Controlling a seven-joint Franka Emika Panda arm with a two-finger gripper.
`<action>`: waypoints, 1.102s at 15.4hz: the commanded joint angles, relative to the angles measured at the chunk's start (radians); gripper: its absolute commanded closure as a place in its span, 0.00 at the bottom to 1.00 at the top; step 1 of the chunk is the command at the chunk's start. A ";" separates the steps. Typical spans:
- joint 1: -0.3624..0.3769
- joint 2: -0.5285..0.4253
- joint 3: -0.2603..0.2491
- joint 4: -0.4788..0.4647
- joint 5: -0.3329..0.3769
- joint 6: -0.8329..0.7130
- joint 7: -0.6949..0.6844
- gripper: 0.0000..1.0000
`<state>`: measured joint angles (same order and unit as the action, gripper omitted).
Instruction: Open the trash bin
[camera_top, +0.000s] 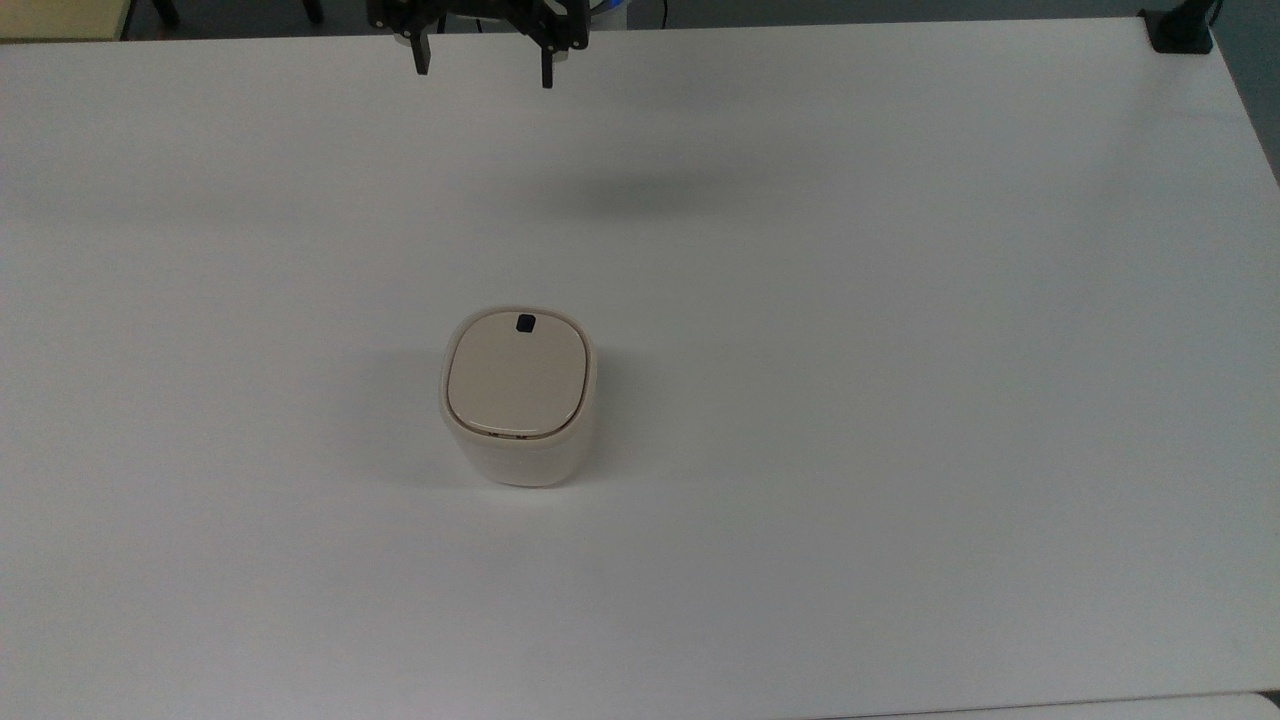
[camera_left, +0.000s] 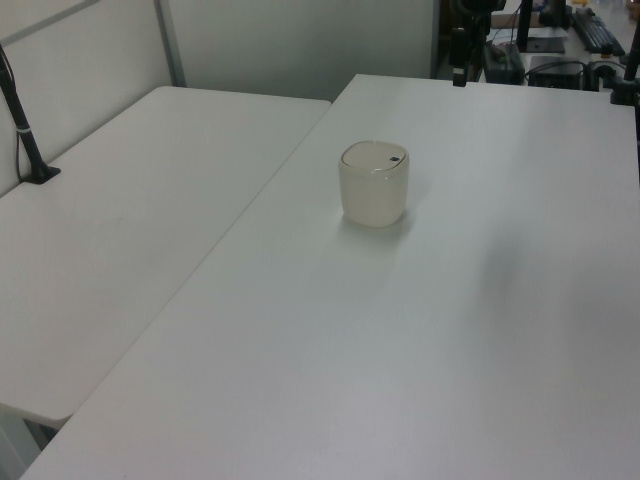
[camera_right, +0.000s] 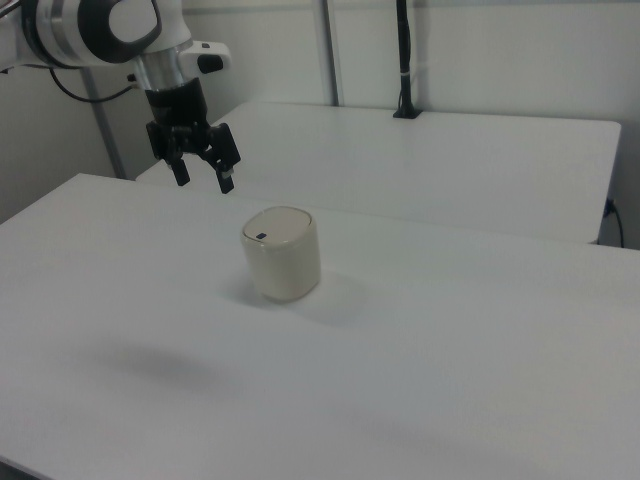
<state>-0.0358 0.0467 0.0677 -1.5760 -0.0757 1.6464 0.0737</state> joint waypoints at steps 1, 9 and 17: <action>-0.019 -0.008 0.009 -0.009 0.016 -0.008 -0.032 0.00; -0.010 0.001 0.009 -0.012 0.016 -0.007 -0.045 0.93; -0.016 0.059 0.009 -0.006 0.014 0.130 -0.045 1.00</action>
<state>-0.0395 0.0808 0.0682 -1.5792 -0.0757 1.7127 0.0480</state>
